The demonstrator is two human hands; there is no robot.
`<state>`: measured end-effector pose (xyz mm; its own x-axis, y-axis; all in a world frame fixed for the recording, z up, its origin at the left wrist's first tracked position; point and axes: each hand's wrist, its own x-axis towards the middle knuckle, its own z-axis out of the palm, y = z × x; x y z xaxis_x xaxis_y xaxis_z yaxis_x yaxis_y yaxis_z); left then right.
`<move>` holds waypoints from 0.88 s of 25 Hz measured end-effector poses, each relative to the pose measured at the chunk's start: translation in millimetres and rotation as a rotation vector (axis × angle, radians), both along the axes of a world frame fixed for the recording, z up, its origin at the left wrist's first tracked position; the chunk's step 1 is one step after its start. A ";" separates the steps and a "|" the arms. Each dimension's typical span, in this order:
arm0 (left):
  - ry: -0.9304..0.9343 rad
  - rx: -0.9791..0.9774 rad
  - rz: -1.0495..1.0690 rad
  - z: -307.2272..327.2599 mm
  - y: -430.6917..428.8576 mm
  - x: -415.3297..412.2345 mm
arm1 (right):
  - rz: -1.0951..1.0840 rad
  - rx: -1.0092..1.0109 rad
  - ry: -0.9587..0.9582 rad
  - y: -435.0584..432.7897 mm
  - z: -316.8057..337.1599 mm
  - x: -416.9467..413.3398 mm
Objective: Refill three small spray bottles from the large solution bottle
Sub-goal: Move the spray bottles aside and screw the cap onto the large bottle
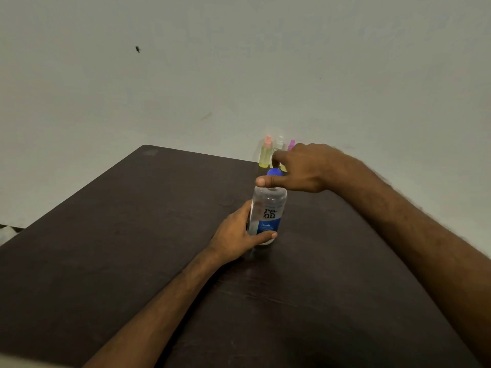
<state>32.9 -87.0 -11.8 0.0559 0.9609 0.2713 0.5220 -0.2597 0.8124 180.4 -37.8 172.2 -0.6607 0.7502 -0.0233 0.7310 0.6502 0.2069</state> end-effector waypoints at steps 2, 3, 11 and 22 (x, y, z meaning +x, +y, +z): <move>0.007 -0.017 0.001 0.9 0.5 0.2 | 0.104 -0.135 0.113 0.7 11.9 5.1; 0.010 -0.026 0.001 1.1 1.0 0.4 | 0.169 -0.146 0.128 1.6 16.1 5.8; -0.003 -0.008 0.010 0.7 0.6 0.2 | 0.178 0.095 -0.013 4.6 3.0 -8.2; -0.012 -0.010 0.002 0.5 -0.8 0.0 | 0.041 -0.153 0.246 7.0 -17.8 15.8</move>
